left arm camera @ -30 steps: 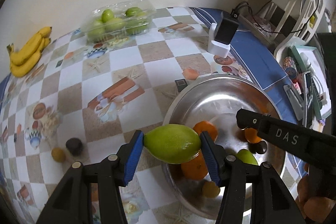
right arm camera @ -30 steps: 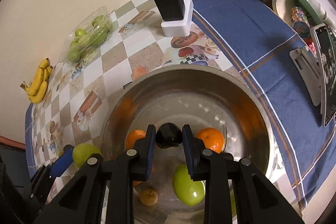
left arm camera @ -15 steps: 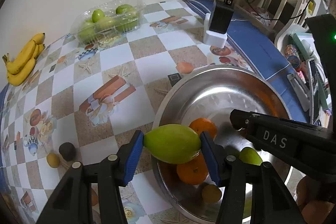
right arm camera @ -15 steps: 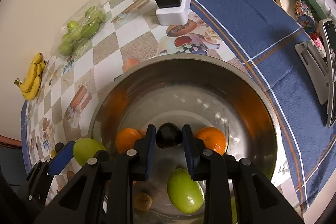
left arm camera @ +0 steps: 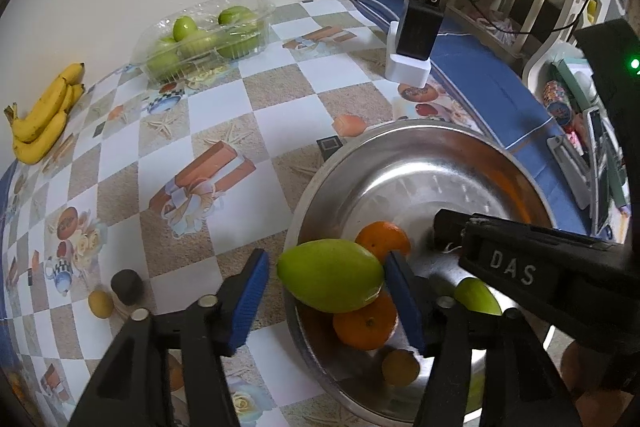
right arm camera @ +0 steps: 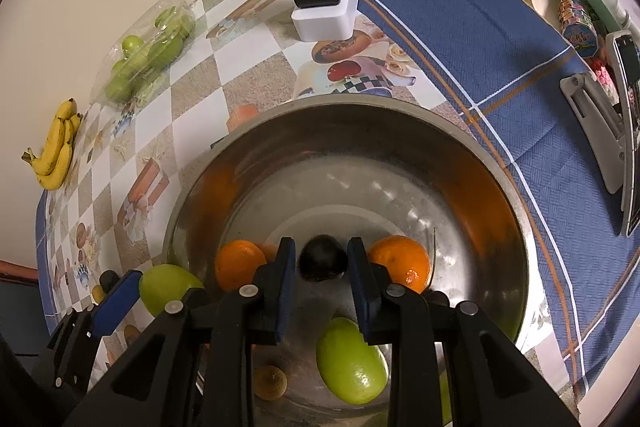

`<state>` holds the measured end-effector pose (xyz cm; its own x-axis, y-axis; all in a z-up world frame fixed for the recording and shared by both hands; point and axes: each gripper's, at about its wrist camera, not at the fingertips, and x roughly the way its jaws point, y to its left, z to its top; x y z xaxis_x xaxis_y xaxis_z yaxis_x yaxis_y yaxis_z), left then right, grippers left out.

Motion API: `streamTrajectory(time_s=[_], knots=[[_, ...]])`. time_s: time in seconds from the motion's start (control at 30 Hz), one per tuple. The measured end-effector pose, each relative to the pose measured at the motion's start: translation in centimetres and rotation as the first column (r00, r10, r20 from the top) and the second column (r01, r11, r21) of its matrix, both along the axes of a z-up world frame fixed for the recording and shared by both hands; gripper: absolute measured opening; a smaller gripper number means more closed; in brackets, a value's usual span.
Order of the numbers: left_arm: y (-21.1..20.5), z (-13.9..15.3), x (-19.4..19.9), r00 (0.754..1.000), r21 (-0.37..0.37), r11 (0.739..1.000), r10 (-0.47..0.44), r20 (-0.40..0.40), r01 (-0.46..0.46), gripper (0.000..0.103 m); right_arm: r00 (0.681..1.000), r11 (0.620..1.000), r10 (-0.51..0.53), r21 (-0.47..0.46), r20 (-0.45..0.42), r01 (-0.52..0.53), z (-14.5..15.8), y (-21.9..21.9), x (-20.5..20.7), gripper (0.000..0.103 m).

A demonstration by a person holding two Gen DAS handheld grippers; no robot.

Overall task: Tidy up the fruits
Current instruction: 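Open both tools to drop the mango and plum into the bowl, then withdraw both tools from the bowl toward the yellow fruit and dark plum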

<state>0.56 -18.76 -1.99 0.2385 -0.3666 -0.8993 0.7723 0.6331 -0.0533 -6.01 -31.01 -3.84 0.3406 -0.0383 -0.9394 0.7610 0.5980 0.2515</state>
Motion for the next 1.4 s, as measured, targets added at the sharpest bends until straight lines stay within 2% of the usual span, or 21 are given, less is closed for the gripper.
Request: streamTrajectory(time_s=[0.17,0.33,0.5,0.67,0.73,1.0,1.07,1.2,1.27,1.4], knots=[[0.1,0.7,0.0,1.0,-0.015,1.0,0.004,0.008,-0.004,0.066,1.0,1.0,-0.001,-0.004,0.0,0.001,0.3,0.0,0.0,0.028],[0.6,1.8,0.4,1.0,-0.033,0.999,0.029,0.008,-0.028,0.066,0.999,0.999,-0.001,-0.039,0.036,0.003,2.2,0.1,-0.1,0.028],[1.7,2.4,1.5,0.996,-0.035,0.995,0.089,-0.006,-0.09,0.066,0.998,0.998,0.009,-0.068,0.061,-0.005,3.9,0.5,-0.2,0.028],[3.4,2.1,3.1,0.982,-0.016,0.983,0.183,-0.055,-0.184,0.066,0.999,0.997,0.02,-0.076,0.048,-0.017,4.2,0.8,-0.2,0.029],[4.2,1.9,3.8,0.971,-0.004,0.974,0.226,-0.075,-0.227,0.066,0.999,0.997,0.027,-0.07,0.041,-0.024,4.1,1.0,-0.1,0.037],[7.5,1.4,6.2,0.918,0.024,0.923,0.384,-0.093,-0.384,0.069,0.997,0.995,0.07,-0.067,-0.013,-0.07,3.3,2.4,0.6,0.039],[8.1,1.2,6.5,0.911,0.033,0.917,0.399,-0.103,-0.398,0.069,0.996,0.994,0.08,-0.071,-0.027,-0.082,3.2,2.8,0.8,0.048],[8.9,0.8,7.0,0.893,0.043,0.901,0.434,-0.121,-0.432,0.073,0.993,0.99,0.101,-0.09,-0.058,-0.106,3.0,3.4,1.1,0.051],[9.2,0.7,7.1,0.886,0.052,0.894,0.447,-0.126,-0.444,0.079,0.991,0.988,0.112,-0.094,-0.071,-0.119,2.9,3.7,1.3,0.058],[9.4,0.4,7.3,0.882,0.071,0.89,0.457,-0.119,-0.451,0.082,0.989,0.986,0.12,-0.109,-0.09,-0.13,2.7,3.9,1.5,0.069]])
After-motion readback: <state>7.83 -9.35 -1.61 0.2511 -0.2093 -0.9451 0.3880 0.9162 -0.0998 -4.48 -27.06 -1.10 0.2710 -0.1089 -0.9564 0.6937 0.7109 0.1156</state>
